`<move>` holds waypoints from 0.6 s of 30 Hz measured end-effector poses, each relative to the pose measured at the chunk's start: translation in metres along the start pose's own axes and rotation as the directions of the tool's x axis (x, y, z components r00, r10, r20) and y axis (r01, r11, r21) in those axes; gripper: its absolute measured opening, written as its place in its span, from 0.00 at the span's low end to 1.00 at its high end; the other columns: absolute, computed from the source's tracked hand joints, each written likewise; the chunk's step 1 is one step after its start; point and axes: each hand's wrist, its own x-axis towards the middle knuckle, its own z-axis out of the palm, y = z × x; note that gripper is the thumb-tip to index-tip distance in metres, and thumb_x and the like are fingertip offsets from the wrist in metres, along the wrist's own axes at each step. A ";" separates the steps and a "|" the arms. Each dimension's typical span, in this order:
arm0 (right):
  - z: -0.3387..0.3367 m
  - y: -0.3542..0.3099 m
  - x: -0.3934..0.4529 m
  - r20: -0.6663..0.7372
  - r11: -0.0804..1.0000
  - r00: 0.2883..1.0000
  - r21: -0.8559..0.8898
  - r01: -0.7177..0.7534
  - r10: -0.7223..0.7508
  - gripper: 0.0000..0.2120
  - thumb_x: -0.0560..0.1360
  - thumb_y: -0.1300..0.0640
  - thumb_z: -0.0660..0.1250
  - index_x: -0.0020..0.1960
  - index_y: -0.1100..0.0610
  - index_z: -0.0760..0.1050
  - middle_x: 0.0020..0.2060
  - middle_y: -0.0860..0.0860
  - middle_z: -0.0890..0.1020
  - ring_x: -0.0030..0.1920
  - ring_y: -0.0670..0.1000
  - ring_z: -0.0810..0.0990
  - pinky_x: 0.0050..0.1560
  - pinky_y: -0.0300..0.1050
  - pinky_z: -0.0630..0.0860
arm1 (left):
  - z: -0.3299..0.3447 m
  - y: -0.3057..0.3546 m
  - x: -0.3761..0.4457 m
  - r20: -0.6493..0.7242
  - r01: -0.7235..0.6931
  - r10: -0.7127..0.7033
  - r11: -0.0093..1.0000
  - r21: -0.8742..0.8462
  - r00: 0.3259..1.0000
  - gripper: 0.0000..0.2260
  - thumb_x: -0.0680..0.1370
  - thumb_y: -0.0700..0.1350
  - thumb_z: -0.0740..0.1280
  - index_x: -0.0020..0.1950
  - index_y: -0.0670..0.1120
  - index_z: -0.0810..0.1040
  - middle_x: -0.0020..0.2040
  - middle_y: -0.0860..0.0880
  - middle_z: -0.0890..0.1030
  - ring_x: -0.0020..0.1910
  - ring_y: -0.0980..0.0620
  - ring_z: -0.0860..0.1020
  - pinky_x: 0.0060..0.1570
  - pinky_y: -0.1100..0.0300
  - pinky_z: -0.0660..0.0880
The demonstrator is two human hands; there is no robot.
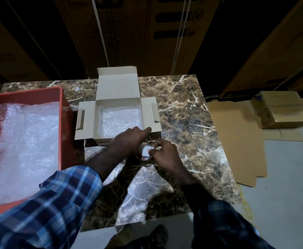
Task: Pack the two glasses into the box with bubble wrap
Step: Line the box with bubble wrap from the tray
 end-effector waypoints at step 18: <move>-0.019 -0.024 0.008 0.392 0.775 0.893 -0.485 0.404 -0.220 0.16 0.71 0.58 0.73 0.57 0.48 0.84 0.58 0.48 0.82 0.56 0.53 0.79 0.57 0.51 0.78 | -0.011 -0.001 0.004 0.107 -0.185 0.178 0.981 0.060 0.978 0.06 0.80 0.42 0.67 0.55 0.42 0.80 0.46 0.46 0.76 0.48 0.46 0.79 0.41 0.58 0.69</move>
